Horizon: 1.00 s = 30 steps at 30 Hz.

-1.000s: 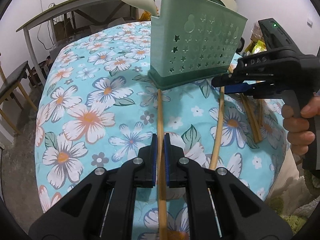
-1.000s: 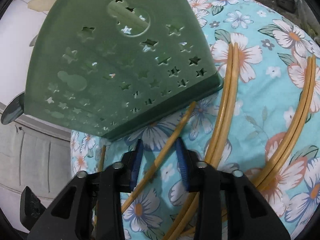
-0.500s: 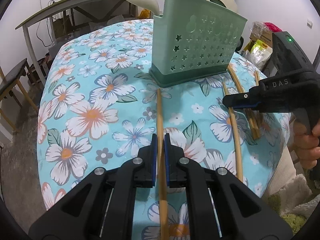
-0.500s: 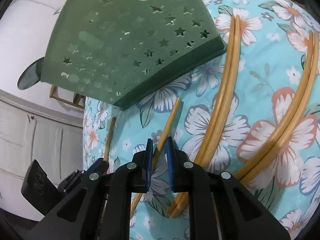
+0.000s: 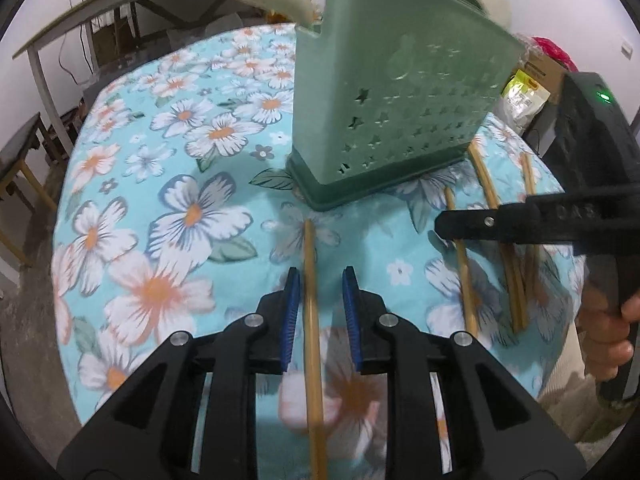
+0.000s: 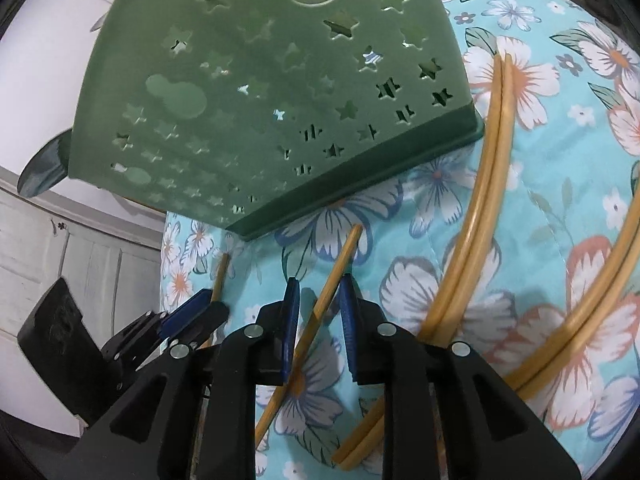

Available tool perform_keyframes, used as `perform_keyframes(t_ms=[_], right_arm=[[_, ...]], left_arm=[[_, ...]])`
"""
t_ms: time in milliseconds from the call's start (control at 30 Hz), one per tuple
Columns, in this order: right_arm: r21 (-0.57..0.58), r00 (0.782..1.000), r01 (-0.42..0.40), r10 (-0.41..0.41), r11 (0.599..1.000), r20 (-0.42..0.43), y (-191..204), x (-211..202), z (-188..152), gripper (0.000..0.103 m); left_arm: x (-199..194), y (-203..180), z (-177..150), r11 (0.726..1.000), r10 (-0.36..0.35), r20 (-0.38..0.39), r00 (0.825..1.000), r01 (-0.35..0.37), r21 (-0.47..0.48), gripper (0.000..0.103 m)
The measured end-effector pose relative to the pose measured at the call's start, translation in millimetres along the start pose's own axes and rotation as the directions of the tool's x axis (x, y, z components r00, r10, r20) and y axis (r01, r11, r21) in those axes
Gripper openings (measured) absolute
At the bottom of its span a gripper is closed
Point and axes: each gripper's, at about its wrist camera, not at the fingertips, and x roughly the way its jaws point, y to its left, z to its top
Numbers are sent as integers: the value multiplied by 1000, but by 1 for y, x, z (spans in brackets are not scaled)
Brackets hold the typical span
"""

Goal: Organize utensils
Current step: 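Grasp another wooden chopstick with the right gripper while the left gripper holds its chopstick, then drop the left gripper's chopstick into the green holder while the right gripper carries its chopstick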

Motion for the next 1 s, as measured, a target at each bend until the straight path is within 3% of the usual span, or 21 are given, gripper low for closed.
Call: perform_keyframes(t_ms=[133, 300, 500, 633, 733, 1000], right_arm=[[16, 1000, -21, 21, 1000, 15, -8, -3, 7, 19], [40, 997, -67, 66, 997, 33, -20, -8, 9, 12], [38, 983, -177, 175, 983, 61, -25, -28, 10, 10], [-40, 970, -209, 213, 977, 119, -13, -56, 9, 9], [-127, 961, -188, 210, 974, 182, -1, -84, 6, 8], [-317, 916, -78, 194, 945, 351, 24, -155, -7, 6]], left_arm=[[12, 1, 11, 1000, 3, -20, 1000, -3, -17, 19], [17, 2, 17, 999, 37, -14, 999, -38, -37, 5], [3, 5, 17, 996, 49, 15, 999, -48, -74, 4], [-31, 8, 16, 995, 48, 80, 996, -40, -95, 4], [-65, 6, 18, 995, 50, 144, 988, -36, -95, 5], [-165, -13, 33, 999, 13, 348, 938, 5, -49, 5]])
